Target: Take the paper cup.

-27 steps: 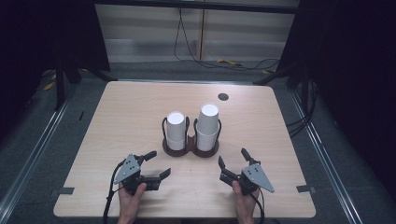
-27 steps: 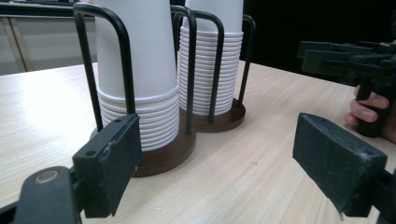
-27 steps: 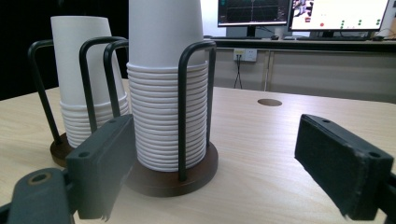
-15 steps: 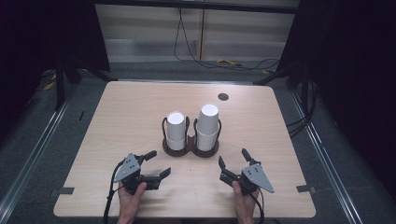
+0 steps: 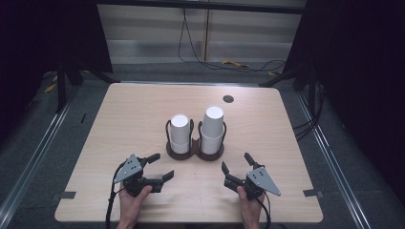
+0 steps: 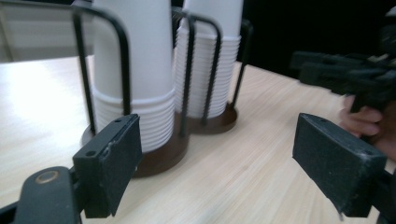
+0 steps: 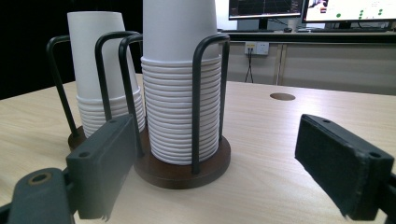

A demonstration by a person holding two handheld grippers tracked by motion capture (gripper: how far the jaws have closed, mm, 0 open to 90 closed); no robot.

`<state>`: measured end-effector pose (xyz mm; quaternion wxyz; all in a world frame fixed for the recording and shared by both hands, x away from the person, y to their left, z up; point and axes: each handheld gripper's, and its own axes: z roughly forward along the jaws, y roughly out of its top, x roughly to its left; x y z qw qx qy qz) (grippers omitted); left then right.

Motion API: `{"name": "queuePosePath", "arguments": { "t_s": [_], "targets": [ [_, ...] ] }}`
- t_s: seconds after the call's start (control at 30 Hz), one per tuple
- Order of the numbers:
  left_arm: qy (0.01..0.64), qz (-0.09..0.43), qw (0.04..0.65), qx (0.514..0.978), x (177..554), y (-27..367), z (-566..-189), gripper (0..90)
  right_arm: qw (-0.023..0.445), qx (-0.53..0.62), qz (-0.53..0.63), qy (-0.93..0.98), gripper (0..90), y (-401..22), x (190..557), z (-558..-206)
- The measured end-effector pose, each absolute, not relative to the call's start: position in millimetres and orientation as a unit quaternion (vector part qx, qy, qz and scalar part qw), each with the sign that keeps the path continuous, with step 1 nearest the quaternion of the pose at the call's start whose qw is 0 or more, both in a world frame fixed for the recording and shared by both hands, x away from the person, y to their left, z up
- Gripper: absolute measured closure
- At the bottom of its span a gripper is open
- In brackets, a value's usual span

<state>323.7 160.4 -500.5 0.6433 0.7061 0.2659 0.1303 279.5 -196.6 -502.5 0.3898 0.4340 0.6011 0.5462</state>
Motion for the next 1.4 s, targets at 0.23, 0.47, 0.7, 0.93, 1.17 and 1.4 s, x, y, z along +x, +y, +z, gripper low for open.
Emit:
{"name": "queuePosePath", "arguments": {
  "t_s": [0.23,0.47,0.7,0.93,1.17,1.4],
  "targets": [
    [0.245,0.130,0.642,0.715,333,158,-487,15.9,0.387,0.434,0.544,0.606,12.7,-196,280,-502],
    [0.242,0.128,0.631,0.726,344,158,-470,19.6,0.384,0.431,0.544,0.609,12.8,-196,280,-502],
    [0.231,0.138,0.630,0.728,354,159,-457,19.5,0.381,0.433,0.545,0.609,12.9,-196,280,-502],
    [0.222,0.131,0.634,0.729,366,162,-444,24.0,0.380,0.432,0.542,0.613,13.1,-196,281,-502],
    [0.214,0.128,0.627,0.738,380,160,-423,23.9,0.380,0.432,0.541,0.613,13.3,-195,281,-502],
    [0.215,0.111,0.617,0.749,393,153,-412,23.8,0.380,0.433,0.540,0.613,13.4,-195,281,-502]
  ]
}}
